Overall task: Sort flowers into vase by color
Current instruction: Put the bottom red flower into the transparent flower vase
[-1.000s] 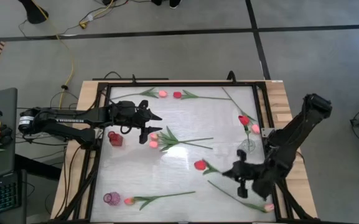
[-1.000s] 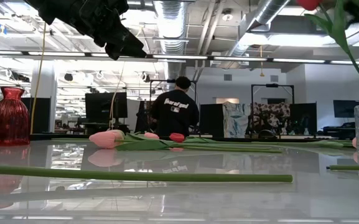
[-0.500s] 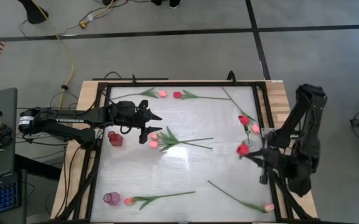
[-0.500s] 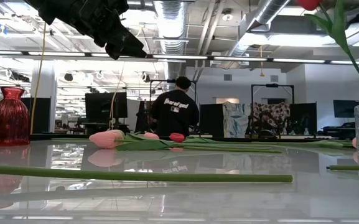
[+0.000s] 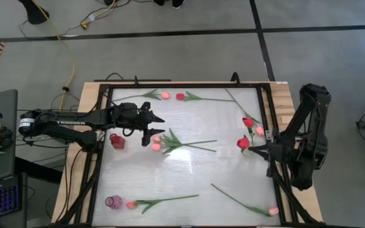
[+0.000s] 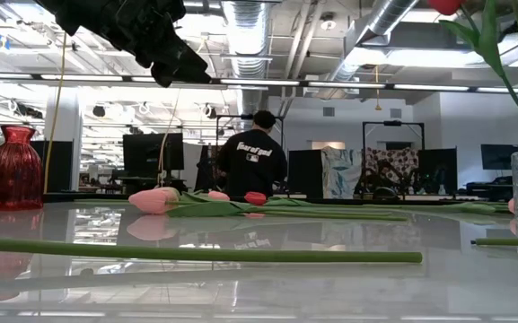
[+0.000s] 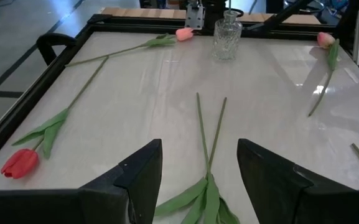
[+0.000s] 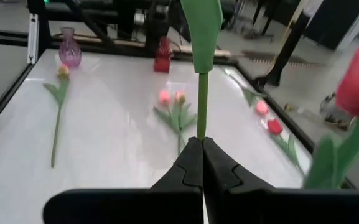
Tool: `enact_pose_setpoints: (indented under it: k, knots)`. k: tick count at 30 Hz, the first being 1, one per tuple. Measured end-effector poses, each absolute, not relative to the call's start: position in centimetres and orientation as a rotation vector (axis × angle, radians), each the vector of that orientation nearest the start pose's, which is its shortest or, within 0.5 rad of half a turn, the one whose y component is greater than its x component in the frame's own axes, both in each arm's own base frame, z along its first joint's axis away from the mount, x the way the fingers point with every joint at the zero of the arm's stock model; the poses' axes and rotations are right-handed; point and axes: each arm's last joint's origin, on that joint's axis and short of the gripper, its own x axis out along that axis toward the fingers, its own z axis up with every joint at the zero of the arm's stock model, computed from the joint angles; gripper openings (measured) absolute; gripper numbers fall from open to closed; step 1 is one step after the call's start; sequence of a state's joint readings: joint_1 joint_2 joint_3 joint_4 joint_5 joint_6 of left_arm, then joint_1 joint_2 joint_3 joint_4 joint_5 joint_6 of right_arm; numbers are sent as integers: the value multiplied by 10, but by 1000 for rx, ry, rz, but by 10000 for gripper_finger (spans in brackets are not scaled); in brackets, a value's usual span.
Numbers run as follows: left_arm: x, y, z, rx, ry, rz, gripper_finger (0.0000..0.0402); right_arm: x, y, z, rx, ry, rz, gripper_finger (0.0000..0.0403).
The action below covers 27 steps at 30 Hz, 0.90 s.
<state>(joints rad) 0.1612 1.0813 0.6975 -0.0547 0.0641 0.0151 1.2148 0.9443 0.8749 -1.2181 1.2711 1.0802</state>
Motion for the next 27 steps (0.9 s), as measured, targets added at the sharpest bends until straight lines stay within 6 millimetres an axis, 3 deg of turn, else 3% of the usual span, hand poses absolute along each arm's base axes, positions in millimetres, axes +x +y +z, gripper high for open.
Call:
enact_pose_setpoints:
  k: [13, 20, 27]
  knots:
    - [230, 37, 259, -45, 436, 128, 197, 64, 95, 291, -205, 388, -212, 19]
    - [230, 37, 259, -46, 435, 129, 197, 63, 92, 290, -200, 414, -213, 19]
    - [230, 37, 259, -48, 435, 139, 197, 62, 89, 268, -198, 426, -247, 19]
